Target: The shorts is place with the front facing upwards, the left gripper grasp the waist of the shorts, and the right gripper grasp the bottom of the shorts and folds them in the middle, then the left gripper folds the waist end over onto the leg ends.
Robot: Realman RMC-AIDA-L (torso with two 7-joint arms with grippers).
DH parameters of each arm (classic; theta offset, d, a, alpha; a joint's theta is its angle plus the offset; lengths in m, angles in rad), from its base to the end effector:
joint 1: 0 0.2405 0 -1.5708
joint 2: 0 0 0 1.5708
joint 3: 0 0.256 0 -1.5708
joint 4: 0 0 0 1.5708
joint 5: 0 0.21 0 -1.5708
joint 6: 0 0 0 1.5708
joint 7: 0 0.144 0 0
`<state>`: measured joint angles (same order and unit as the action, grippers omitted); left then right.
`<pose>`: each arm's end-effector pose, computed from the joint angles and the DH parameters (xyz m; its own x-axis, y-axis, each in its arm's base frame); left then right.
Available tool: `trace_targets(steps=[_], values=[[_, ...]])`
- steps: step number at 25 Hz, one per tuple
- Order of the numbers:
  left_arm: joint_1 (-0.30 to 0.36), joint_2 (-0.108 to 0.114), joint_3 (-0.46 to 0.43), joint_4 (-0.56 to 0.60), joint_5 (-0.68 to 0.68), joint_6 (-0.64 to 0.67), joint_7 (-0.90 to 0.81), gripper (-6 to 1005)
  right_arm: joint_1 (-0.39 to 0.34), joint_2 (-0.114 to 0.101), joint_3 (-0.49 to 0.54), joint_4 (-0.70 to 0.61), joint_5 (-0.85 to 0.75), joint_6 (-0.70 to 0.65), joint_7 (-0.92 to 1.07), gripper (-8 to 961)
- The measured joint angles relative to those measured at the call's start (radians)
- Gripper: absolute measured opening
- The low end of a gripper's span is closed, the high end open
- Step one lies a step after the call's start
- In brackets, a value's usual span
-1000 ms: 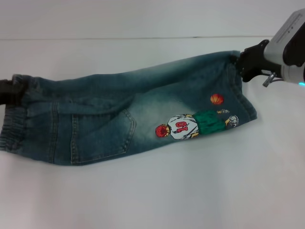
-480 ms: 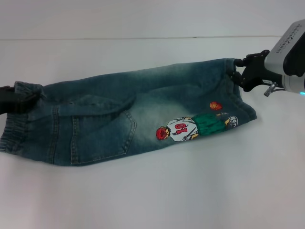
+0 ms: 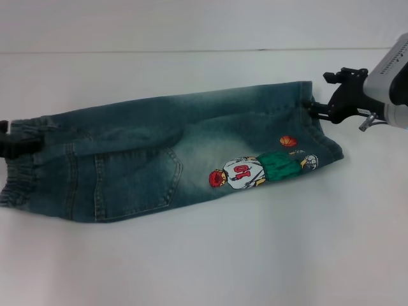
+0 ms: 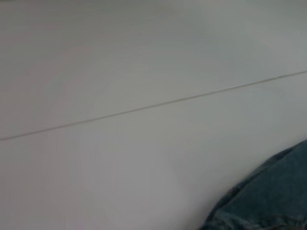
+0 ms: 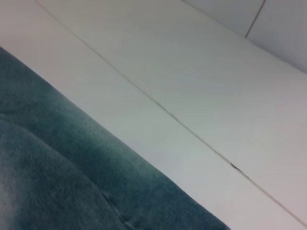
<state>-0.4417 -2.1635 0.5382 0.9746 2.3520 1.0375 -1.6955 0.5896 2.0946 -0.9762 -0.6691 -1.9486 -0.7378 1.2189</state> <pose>-0.3500 0.3542 0.0629 0.7196 0.5694 0.3974 0.6570 -0.3731 -0.6551 0.2815 0.4168 -0.0058 0.9673 -0.2113 -0.1405 -0.2469 -0.6569 -0.7124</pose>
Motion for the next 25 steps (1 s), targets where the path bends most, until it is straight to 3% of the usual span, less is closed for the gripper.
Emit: trace_targets(steps=[4, 9, 13, 17, 21, 25], values=[[0.035, -0.005, -0.006, 0.04, -0.077, 0.0, 0.01, 835, -0.044, -0.001, -0.003, -0.043, 0.047, -0.02, -0.008, 673], [0.093, -0.007, -0.008, 0.073, -0.25, 0.039, 0.09, 861, -0.103, -0.005, 0.004, -0.086, 0.148, -0.12, -0.057, 727], [0.164, -0.008, -0.034, 0.068, -0.485, 0.186, 0.23, 859, -0.158, -0.008, 0.006, -0.129, 0.221, -0.246, -0.085, 720], [0.195, -0.008, -0.129, -0.03, -0.609, 0.409, 0.379, 858, -0.194, -0.006, 0.026, -0.113, 0.293, -0.413, -0.17, 718], [0.216, -0.005, -0.238, -0.159, -0.628, 0.604, 0.537, 856, -0.207, -0.004, 0.031, -0.053, 0.35, -0.525, -0.236, 719], [0.25, -0.005, -0.309, -0.276, -0.623, 0.647, 0.665, 854, -0.204, -0.004, 0.031, 0.029, 0.378, -0.585, -0.319, 719]])
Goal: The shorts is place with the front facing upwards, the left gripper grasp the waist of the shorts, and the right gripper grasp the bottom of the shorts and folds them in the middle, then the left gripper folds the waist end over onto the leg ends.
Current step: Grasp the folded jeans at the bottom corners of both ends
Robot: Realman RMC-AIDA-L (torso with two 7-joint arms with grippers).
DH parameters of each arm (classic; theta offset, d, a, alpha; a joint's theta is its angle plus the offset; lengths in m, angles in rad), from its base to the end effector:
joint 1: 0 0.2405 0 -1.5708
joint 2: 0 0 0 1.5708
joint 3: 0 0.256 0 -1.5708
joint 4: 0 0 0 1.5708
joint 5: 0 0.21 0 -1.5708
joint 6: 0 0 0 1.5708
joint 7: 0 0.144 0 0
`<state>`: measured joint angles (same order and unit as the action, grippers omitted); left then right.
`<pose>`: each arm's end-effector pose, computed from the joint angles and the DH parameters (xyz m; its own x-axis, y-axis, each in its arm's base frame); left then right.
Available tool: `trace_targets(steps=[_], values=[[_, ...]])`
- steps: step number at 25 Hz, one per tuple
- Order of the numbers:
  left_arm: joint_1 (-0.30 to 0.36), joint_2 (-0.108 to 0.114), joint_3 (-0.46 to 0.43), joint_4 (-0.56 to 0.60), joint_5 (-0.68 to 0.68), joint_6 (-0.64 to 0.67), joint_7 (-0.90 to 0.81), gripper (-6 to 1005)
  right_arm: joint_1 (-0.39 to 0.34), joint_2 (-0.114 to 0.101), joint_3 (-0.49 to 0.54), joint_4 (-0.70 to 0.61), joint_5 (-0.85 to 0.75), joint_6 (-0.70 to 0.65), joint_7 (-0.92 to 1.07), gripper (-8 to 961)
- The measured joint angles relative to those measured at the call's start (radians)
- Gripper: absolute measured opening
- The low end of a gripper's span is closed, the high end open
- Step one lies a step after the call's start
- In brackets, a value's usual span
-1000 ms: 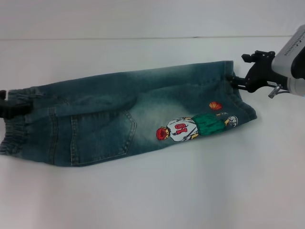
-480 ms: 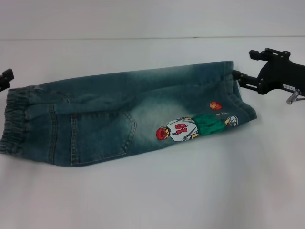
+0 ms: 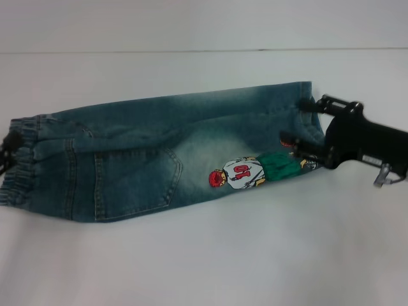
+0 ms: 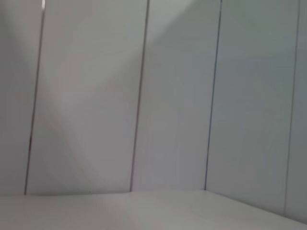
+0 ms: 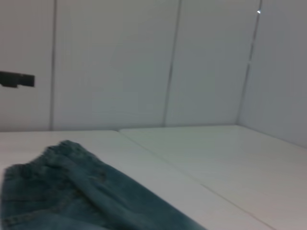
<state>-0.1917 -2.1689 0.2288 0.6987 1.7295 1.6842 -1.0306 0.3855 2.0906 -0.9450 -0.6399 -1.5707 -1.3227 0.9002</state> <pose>-0.3490 0.2327 0.0645 0.6266 0.0313 0.7787 0.6753 -0.5205 -0.5225 0.2762 0.3285 -0.0081 0.8648 0.0194 -0.5017 -0.2722 -0.8215 -0.5010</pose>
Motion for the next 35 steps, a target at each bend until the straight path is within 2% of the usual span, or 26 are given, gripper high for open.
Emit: trace_targets(steps=[3, 7, 10, 14, 20, 28, 35], values=[[0.026, -0.003, -0.009, -0.04, 0.005, -0.006, 0.065, 853, 0.007, 0.0, -0.004, 0.064, 0.004, -0.041, -0.065, 719], [0.046, -0.003, -0.015, -0.055, 0.022, -0.066, 0.084, 851, 0.011, -0.005, -0.046, 0.078, -0.06, -0.094, -0.07, 718], [0.046, 0.0, -0.018, -0.047, 0.056, -0.128, 0.066, 850, 0.004, -0.007, -0.05, 0.027, -0.162, -0.153, -0.02, 718], [0.039, 0.002, -0.017, -0.035, 0.103, -0.202, 0.059, 849, -0.037, -0.007, -0.048, -0.118, -0.279, -0.206, 0.102, 719], [0.02, 0.004, -0.009, -0.003, 0.189, -0.279, 0.033, 846, -0.095, -0.004, -0.029, -0.274, -0.335, -0.267, 0.2, 716], [-0.024, 0.012, -0.006, 0.08, 0.352, -0.335, -0.055, 843, -0.1, -0.003, -0.016, -0.282, -0.337, -0.261, 0.205, 697], [-0.052, 0.01, 0.003, 0.08, 0.43, -0.399, -0.079, 840, -0.102, -0.001, -0.012, -0.278, -0.338, -0.247, 0.209, 681]])
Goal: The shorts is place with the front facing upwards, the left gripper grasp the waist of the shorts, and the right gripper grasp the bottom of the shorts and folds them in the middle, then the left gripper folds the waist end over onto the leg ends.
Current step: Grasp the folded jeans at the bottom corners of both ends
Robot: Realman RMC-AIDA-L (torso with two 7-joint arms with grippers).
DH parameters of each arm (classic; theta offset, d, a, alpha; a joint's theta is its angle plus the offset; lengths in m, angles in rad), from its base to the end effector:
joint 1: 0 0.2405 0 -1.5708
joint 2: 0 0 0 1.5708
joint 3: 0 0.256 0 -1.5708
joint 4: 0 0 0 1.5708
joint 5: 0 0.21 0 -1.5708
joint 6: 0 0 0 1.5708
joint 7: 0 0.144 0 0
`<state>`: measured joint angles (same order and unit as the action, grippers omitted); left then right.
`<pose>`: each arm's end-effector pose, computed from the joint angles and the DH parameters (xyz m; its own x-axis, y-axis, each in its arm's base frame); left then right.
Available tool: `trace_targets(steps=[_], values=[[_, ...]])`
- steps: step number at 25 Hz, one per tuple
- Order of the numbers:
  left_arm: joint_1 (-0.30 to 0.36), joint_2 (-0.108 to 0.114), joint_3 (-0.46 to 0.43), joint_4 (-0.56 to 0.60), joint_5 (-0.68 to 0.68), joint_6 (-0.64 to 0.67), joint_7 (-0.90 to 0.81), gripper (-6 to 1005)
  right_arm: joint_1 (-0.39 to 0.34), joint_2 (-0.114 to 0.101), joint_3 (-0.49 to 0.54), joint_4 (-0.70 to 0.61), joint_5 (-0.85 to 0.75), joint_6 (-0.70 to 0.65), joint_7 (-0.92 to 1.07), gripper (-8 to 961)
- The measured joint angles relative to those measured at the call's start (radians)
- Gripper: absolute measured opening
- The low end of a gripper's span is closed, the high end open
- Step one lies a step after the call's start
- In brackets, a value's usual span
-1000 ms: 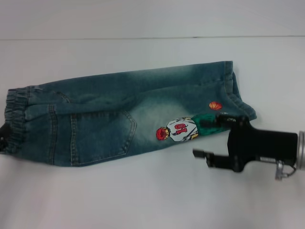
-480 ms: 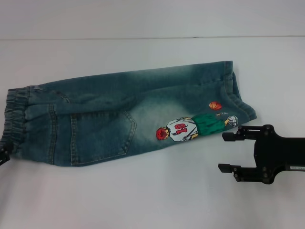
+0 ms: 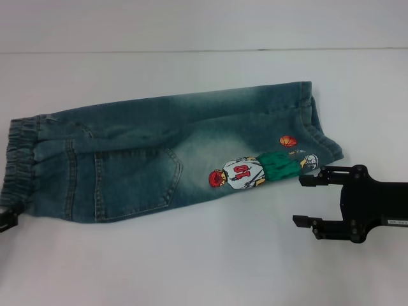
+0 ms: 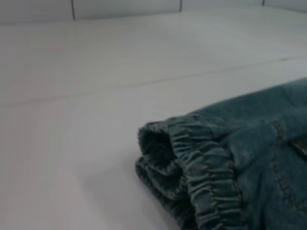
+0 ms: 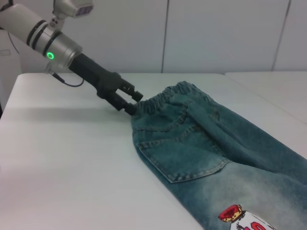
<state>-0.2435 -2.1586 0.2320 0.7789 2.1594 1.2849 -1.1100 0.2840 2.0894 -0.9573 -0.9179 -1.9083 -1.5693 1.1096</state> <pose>-0.4100 0.2459 0.0461 0.7592 0.4575 0.4629 0.6441 -0.4259 -0.6354 0.2829 0.2816 0.0041 0.9412 -0.0395 -0.3354 -0.1381 -0.9513 -0.2755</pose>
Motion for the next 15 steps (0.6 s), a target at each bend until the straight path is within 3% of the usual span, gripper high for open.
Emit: trace_targets(steps=[15], values=[[-0.003, -0.003, 0.041, 0.007, 0.008, 0.078, -0.001, 814, 0.003, 0.001, 0.012, 0.005, 0.001, 0.022, 0.004, 646]])
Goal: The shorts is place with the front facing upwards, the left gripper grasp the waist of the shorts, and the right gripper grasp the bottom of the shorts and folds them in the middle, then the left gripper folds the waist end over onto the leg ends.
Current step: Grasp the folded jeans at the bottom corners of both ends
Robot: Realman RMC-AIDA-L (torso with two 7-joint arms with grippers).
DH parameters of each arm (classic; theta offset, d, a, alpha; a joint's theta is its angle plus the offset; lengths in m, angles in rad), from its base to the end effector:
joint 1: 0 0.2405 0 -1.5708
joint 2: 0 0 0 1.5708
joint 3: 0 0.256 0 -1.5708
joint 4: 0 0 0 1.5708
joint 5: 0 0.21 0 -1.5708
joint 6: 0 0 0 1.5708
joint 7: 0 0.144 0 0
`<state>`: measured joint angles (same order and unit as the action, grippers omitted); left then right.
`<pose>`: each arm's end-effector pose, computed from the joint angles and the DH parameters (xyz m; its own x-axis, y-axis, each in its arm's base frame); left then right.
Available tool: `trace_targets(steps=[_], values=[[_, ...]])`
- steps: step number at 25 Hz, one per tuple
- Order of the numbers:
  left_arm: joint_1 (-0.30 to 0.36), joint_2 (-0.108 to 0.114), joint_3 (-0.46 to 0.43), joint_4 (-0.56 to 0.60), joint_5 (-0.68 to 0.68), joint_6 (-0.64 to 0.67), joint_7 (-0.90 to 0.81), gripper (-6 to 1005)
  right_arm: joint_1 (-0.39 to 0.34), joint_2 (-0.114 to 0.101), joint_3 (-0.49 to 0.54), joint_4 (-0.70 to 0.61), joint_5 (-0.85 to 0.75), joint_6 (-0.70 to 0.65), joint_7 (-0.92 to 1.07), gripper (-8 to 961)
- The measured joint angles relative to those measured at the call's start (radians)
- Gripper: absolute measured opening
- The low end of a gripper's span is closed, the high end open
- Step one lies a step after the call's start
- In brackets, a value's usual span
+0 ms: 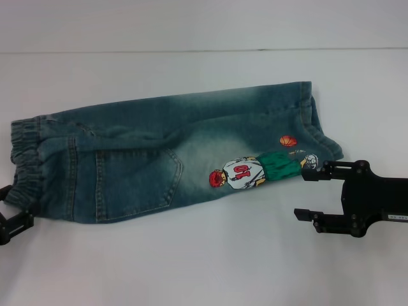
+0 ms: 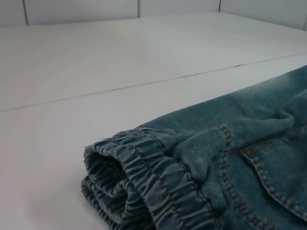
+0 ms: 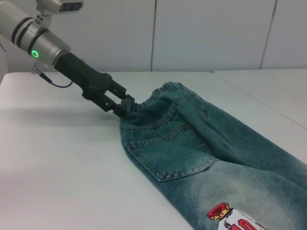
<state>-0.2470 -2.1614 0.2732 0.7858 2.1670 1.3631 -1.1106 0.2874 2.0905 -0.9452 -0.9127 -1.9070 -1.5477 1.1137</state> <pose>-0.3949 0.2470 0.0372 0.7793 0.4285 0.4573 0.6266 -0.5191 -0.5813 0.2848 0.2853 0.0053 0.9408 -0.0497 -0.3353 -0.1558 -0.9419 -0.2976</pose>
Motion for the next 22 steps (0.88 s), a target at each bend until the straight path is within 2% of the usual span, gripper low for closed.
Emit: trace_targets(steps=[10, 13, 18, 22], values=[[0.01, 0.0, -0.008, 0.045, 0.008, -0.013, -0.043, 615, 0.005, 0.002, 0.0, 0.0, -0.001, 0.006, 0.0, 623], [0.01, 0.0, -0.006, 0.049, 0.023, -0.032, -0.068, 401, 0.005, 0.002, -0.001, 0.0, 0.0, 0.006, -0.001, 616], [-0.008, 0.0, 0.007, 0.05, 0.088, -0.05, -0.109, 168, 0.006, 0.003, -0.001, 0.001, 0.007, 0.006, -0.005, 604], [-0.013, 0.001, 0.012, 0.056, 0.094, -0.025, -0.113, 101, 0.006, 0.003, -0.001, 0.002, 0.008, 0.006, -0.004, 595]])
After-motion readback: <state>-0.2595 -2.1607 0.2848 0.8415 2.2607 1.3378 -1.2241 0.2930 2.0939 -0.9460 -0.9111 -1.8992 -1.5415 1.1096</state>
